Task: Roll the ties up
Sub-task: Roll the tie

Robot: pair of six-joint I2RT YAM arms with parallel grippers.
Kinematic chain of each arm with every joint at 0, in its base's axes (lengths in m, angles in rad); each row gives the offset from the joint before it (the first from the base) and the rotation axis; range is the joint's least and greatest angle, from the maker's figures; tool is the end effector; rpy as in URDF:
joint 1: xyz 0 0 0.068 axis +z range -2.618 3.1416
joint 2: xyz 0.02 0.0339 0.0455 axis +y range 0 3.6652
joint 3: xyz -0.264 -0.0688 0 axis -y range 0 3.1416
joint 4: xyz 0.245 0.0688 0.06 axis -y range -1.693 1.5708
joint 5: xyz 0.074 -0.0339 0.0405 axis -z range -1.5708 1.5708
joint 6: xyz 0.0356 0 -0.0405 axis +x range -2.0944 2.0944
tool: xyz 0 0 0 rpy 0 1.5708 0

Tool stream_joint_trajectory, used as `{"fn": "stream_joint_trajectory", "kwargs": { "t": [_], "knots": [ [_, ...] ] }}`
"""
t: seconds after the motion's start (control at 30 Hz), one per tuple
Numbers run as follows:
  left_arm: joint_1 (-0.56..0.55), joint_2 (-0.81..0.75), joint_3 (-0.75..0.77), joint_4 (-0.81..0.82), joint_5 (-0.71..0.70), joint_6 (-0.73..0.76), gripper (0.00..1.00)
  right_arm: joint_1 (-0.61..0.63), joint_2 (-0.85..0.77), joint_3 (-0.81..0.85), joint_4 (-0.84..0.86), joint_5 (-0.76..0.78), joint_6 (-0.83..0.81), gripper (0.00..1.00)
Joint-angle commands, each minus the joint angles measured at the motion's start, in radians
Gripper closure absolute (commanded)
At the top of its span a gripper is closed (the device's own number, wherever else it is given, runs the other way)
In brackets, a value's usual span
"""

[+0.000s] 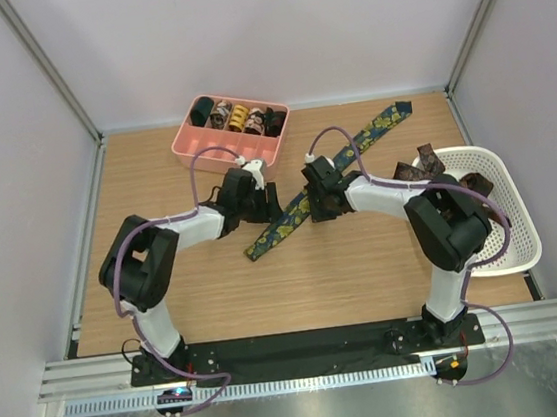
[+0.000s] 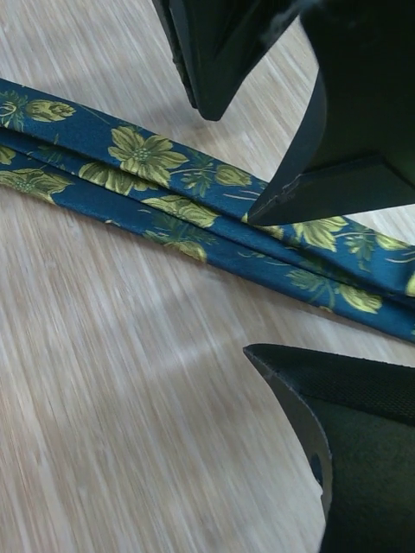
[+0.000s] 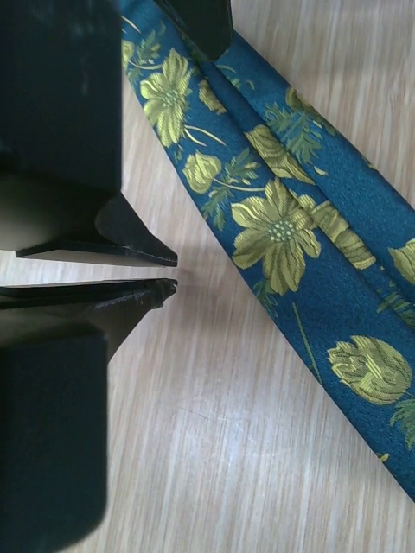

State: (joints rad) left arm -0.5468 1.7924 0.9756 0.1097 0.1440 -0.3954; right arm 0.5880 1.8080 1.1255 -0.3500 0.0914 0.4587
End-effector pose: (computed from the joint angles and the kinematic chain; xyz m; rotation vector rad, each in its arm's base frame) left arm 0.3156 -0.1981 0.1626 0.2562 2.3424 -0.6440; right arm 0.3064 0.2004 0.1682 -0.1362 2.6158 0.2573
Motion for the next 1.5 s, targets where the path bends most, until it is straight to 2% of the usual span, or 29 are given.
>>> {"fn": "stream_joint_trajectory", "kwargs": {
  "t": [0.0, 0.3, 0.57, 0.83, 1.13, 1.3, 1.47],
  "knots": [
    [0.015, 0.047, 0.083, -0.016, 0.081, -0.014, 0.43, 0.007, 0.028, 0.023, 0.055, 0.033, 0.009, 0.82],
    [0.039, 0.169, 0.152, -0.025, 0.207, -0.008, 0.50, 0.007, 0.093, 0.033, 0.131, 0.015, 0.038, 0.85],
    [0.039, 0.203, 0.159, 0.025, 0.327, -0.003, 0.55, 0.007, 0.113, 0.089, 0.169, -0.012, 0.049, 0.86],
    [0.038, 0.216, 0.164, 0.022, 0.355, 0.000, 0.57, 0.007, 0.134, 0.132, 0.172, -0.027, 0.048, 0.87],
    [0.042, 0.209, 0.170, -0.031, 0.292, 0.027, 0.59, 0.007, 0.100, 0.125, 0.166, -0.022, 0.048, 0.87],
    [0.050, 0.219, 0.175, -0.041, 0.284, 0.043, 0.71, 0.007, 0.054, 0.108, 0.169, -0.019, 0.035, 0.87],
    [0.050, 0.228, 0.183, -0.062, 0.263, 0.058, 0.78, 0.007, 0.048, 0.125, 0.160, -0.028, 0.029, 0.87]
  ]
}}
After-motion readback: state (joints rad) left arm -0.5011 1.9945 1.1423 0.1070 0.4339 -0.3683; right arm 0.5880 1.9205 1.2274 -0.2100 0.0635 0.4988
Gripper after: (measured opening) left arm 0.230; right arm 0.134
